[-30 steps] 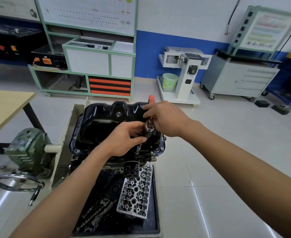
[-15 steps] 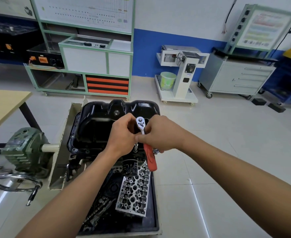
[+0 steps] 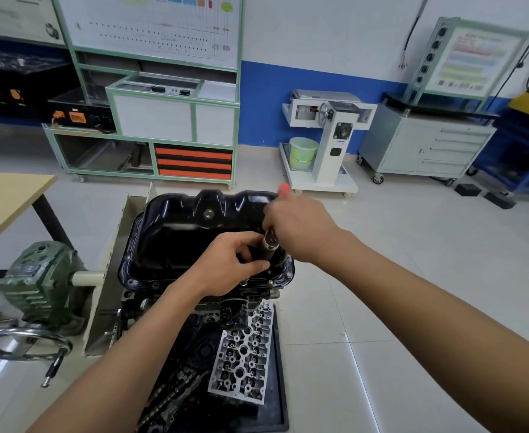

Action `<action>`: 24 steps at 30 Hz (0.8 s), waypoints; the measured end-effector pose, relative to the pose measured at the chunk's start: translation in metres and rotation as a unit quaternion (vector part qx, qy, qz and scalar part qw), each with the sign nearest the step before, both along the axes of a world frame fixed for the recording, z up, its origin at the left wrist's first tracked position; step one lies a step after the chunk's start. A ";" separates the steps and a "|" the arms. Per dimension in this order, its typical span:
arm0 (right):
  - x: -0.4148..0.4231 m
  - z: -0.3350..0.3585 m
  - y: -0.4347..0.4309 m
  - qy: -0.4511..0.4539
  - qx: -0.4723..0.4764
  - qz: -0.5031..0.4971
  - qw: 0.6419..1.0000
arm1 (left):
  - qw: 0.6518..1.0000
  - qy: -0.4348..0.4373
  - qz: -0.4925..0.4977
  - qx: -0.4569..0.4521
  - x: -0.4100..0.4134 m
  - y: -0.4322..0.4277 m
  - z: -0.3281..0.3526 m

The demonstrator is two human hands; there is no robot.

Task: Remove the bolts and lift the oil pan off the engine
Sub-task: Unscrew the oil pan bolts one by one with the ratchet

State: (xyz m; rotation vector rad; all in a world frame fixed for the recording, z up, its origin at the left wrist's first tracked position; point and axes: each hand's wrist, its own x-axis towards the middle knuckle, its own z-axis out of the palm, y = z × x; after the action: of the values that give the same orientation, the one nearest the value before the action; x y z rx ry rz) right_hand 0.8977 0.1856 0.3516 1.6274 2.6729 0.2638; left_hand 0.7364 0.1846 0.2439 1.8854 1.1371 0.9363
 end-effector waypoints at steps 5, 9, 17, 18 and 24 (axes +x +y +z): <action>0.005 -0.011 0.009 0.042 0.003 0.083 0.996 | 1.000 -0.007 0.021 0.002 -0.002 0.001 -0.001; 0.006 -0.012 0.008 0.034 0.010 0.060 0.998 | 0.998 -0.031 0.042 0.025 0.001 -0.001 -0.006; 0.009 0.007 -0.009 0.088 -0.162 -0.049 0.982 | 0.988 -0.054 0.129 0.062 0.009 0.000 -0.005; 0.007 0.004 -0.013 0.102 -0.182 -0.049 0.977 | 0.987 -0.050 0.139 0.061 0.010 0.000 -0.007; 0.001 -0.003 -0.020 0.133 -0.184 -0.066 0.972 | 0.982 -0.031 0.175 0.059 0.015 0.002 -0.012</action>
State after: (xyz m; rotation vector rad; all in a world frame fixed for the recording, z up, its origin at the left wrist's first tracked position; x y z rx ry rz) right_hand 0.8982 0.1660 0.3486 1.8051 2.5587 -0.4562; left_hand 0.7514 0.1863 0.2318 1.7634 1.4316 1.2723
